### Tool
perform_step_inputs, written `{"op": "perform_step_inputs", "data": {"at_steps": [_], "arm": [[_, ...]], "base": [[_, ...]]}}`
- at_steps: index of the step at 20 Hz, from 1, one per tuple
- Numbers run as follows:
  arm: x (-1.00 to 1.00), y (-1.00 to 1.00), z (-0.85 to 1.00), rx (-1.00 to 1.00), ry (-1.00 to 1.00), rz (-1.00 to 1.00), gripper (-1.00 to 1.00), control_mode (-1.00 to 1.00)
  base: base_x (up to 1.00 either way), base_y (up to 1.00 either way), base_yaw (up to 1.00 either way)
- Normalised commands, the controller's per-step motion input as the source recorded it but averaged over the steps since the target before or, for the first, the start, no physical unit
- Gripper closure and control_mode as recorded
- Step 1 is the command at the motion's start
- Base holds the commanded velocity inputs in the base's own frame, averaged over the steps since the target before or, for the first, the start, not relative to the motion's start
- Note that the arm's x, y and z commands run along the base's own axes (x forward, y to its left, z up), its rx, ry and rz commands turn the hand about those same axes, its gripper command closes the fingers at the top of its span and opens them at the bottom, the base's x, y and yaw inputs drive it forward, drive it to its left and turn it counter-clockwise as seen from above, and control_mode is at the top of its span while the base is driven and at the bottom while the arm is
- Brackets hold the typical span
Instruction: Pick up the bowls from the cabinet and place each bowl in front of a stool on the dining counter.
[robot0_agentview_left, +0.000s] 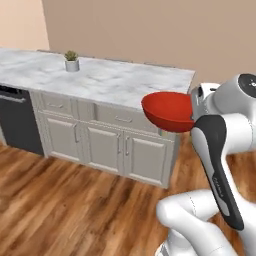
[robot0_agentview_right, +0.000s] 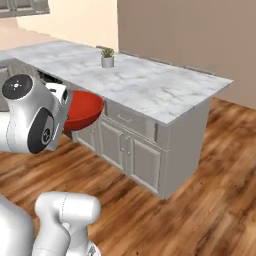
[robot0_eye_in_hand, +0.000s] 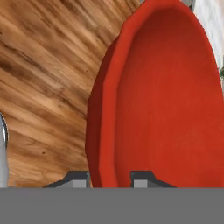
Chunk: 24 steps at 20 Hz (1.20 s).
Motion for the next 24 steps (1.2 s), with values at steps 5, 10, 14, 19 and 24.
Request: {"op": "perform_step_inputs", "data": {"at_steps": [5,10,14,19,24], "arm": [[0.0,0.0,0.0,0.0,0.0,0.0,1.0,1.0],[0.0,0.0,0.0,0.0,0.0,0.0,1.0,1.0],[0.0,0.0,0.0,0.0,0.0,0.0,1.0,1.0],[0.0,0.0,0.0,0.0,0.0,0.0,1.0,1.0],[0.0,0.0,0.0,0.0,0.0,0.0,1.0,1.0]], "base": [[0.78,-1.0,-0.43],[0.86,-1.0,-0.07],[0.96,-1.0,0.0],[0.99,-1.0,0.01],[0.83,-1.0,0.11]]}}
